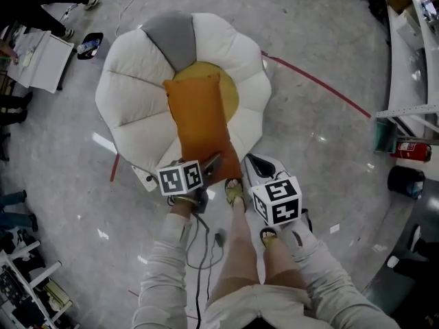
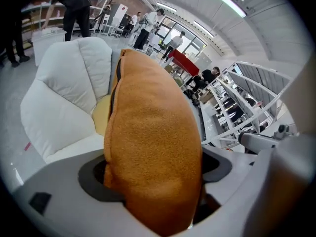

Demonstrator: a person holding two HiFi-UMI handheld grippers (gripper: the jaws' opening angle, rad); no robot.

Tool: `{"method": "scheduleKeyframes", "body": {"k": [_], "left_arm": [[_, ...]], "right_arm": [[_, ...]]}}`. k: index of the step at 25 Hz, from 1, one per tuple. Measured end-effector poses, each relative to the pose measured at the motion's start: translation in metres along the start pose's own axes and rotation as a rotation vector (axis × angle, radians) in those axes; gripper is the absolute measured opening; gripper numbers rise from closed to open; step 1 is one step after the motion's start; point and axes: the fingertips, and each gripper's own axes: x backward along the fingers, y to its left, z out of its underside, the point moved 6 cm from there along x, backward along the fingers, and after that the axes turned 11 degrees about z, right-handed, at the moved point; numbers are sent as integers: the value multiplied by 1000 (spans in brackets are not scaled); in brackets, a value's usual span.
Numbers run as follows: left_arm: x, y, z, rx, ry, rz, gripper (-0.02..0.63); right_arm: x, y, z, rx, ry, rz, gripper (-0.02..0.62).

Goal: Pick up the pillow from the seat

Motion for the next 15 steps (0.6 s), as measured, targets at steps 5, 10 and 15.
{"method": "scheduleKeyframes", "body": {"k": [5, 10, 15], "left_arm": [[35, -41, 25, -14, -5, 7, 445], [67, -76, 43, -42, 1, 14, 445], [94, -116, 51, -80, -39, 34, 445]], "right_arm": [[40, -4, -10, 26, -17, 1, 0], [71, -10, -31, 63, -53, 6, 0], [97, -16, -43, 104, -77, 6, 0]]}}
